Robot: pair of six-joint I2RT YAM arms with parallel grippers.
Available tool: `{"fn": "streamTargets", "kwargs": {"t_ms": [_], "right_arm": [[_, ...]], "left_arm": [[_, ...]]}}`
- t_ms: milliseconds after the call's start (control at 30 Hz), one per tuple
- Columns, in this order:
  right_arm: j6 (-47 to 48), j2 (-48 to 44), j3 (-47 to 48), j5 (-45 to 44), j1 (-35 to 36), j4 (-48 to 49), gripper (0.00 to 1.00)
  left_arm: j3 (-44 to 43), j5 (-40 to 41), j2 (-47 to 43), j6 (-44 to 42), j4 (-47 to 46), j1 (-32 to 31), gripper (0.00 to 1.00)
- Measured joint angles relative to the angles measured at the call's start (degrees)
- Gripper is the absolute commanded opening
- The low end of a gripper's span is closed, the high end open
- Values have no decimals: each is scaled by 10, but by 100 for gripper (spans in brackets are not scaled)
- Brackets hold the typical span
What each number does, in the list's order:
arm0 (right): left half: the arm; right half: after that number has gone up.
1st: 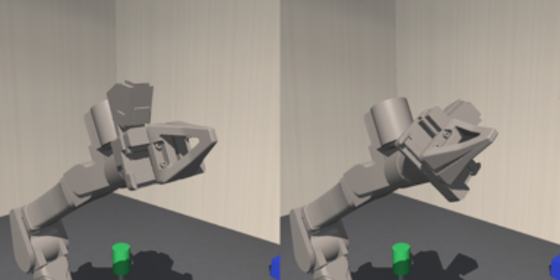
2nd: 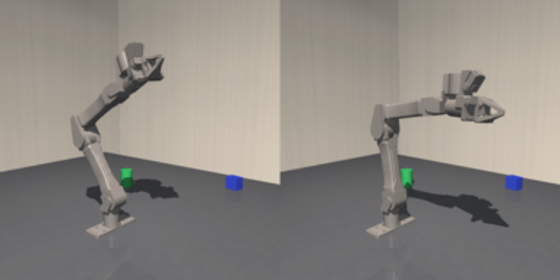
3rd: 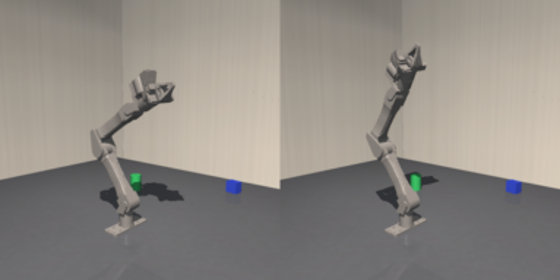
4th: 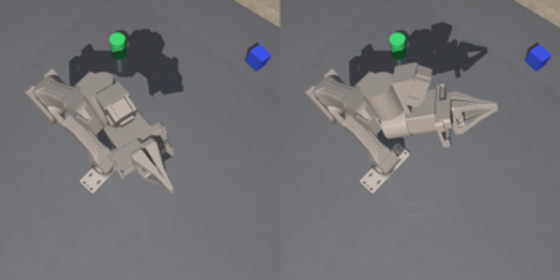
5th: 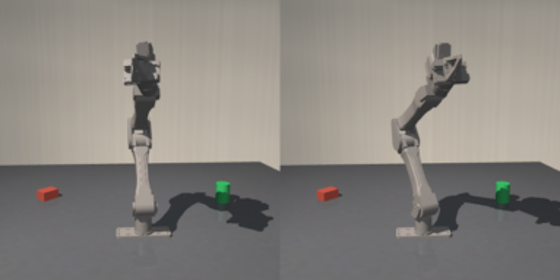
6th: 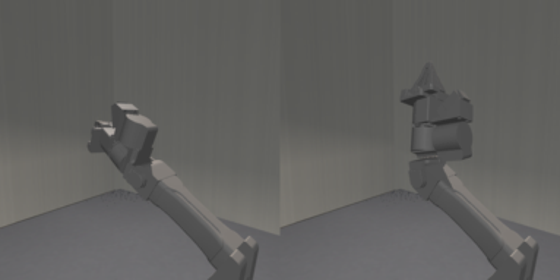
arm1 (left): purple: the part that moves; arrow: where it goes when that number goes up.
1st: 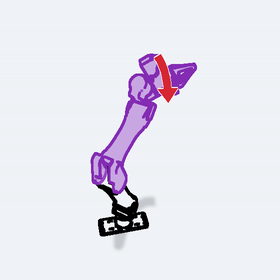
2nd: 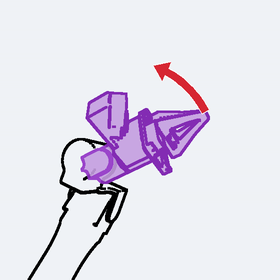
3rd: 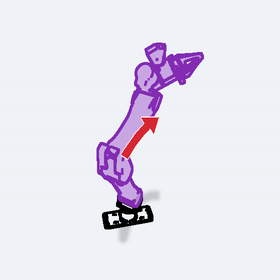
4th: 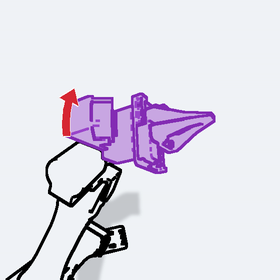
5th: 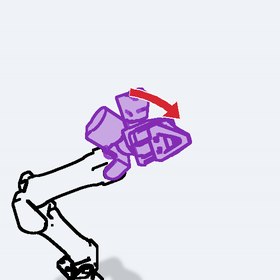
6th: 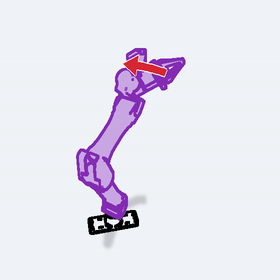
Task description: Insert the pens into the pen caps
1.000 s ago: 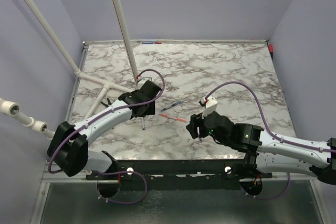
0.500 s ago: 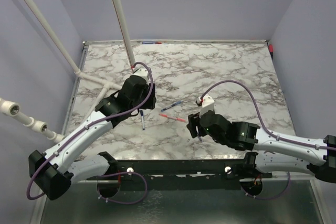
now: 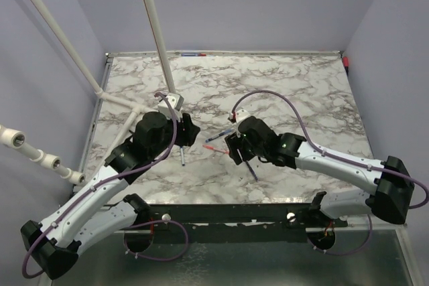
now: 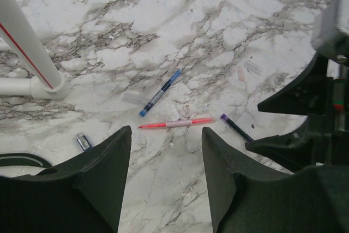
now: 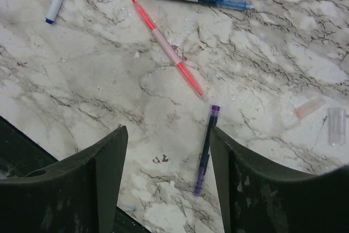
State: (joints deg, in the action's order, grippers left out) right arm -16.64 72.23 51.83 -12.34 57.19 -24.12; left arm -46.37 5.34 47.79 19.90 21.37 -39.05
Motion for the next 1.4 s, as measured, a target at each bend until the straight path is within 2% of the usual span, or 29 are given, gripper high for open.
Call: {"fn": "streamTargets", "kwargs": {"t_ms": [467, 633, 1067, 1400], "right_arm": [[67, 183, 109, 128, -72, 9, 54], [78, 239, 148, 145, -73, 12, 49], [89, 342, 214, 165, -73, 17, 46], [100, 383, 232, 177, -73, 17, 46]], "left_arm": [[33, 20, -84, -20, -38, 0, 55], [33, 27, -85, -22, -37, 0, 56], [33, 30, -93, -23, -37, 0, 56], [33, 30, -93, -24, -37, 0, 56]]}}
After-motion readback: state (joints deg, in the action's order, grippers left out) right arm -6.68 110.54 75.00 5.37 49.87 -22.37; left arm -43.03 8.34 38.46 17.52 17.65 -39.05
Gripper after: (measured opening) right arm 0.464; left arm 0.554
